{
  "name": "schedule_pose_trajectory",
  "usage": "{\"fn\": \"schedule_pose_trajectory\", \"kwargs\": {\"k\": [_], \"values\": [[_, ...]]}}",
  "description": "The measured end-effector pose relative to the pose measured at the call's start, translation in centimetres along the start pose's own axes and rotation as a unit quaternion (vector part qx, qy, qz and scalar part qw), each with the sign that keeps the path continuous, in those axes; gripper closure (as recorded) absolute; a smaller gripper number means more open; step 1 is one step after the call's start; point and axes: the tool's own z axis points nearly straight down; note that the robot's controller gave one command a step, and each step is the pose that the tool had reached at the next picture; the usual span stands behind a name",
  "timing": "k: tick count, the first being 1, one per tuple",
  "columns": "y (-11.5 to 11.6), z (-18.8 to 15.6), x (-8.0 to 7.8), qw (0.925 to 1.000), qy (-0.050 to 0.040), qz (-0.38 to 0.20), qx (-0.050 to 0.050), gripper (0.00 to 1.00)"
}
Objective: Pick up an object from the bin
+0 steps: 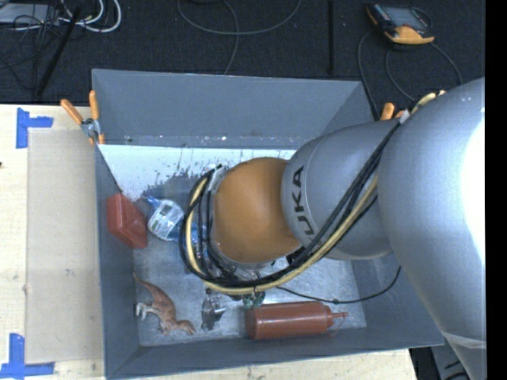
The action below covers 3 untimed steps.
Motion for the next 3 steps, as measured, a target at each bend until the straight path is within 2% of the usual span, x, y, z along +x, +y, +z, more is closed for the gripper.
{"fn": "schedule_pose_trajectory", "kwargs": {"k": [1, 2, 3], "values": [[4.1, 0.8, 1.9, 0.9999, 0.0078, -0.010, 0.001, 0.00], [7.3, 1.6, 0.6, 0.9988, 0.0026, -0.050, 0.000, 1.00], [7.2, 1.6, 0.6, 0.9988, 0.0026, -0.049, 0.000, 0.00]]}}
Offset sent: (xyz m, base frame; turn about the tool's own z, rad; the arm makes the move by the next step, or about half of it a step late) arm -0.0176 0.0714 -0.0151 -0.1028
